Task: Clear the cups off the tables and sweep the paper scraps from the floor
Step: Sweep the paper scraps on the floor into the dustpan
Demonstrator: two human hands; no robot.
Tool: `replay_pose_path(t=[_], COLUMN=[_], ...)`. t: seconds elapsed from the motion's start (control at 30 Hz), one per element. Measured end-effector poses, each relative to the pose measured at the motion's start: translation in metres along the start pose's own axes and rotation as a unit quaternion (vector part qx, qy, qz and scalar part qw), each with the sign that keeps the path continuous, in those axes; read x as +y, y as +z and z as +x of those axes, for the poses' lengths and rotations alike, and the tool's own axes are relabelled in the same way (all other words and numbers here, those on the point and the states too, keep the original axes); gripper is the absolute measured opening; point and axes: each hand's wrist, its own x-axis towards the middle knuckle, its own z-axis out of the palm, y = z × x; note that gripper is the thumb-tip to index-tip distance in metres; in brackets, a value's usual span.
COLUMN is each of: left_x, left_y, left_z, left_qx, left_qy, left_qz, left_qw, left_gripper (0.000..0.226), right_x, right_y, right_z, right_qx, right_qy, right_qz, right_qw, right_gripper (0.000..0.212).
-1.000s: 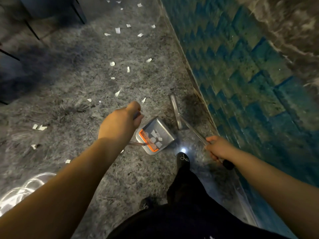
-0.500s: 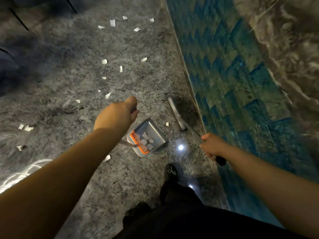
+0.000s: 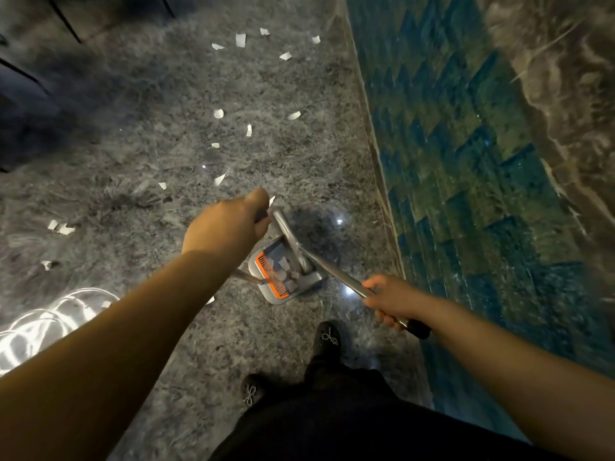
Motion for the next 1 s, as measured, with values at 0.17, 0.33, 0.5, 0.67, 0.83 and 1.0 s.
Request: replay_pose_path(t=[0.17, 0.33, 0.5, 0.67, 0.83, 1.0], left_x=[-0.021, -0.051, -0.095, -0.144, -0.186, -0.223], left_y=[-0.007, -0.019, -0.039, -0.053, -0.056, -0.055], left_z=[-0.019, -0.063, -0.127, -0.193, -0.261, -0.318], left_qx=[0.0, 0.01, 0.065, 0.068, 0.086, 0.098], left_qy=[0.002, -0.047, -0.13, -0.2, -0.259, -0.318], left_qz=[-0.035, -0.076, -0.1, -0.098, -0.097, -0.098], left_qw=[0.999, 0.996, 0.984, 0.973, 0.957, 0.938], left_gripper=[0.021, 0.021, 0.021, 0.023, 0.022, 0.02], right_x=[-0.007, -0.029, -0.059, -0.086, -0.109, -0.132], right_y=[0.009, 0.033, 0.074, 0.134, 0.2, 0.246], right_z=[-0.004, -0.016, -0.03, -0.029, -0.015, -0.004], right_qx=[0.005, 0.025, 0.019, 0.005, -0.003, -0.022], right_qy=[-0.009, -0.029, -0.051, -0.073, -0.089, -0.106], right_qz=[-0.01, -0.039, -0.063, -0.081, -0.115, -0.174], right_qw=[1.0, 0.999, 0.997, 0.994, 0.989, 0.979], right_gripper=[0.033, 0.033, 0.036, 0.033, 0.033, 0.039])
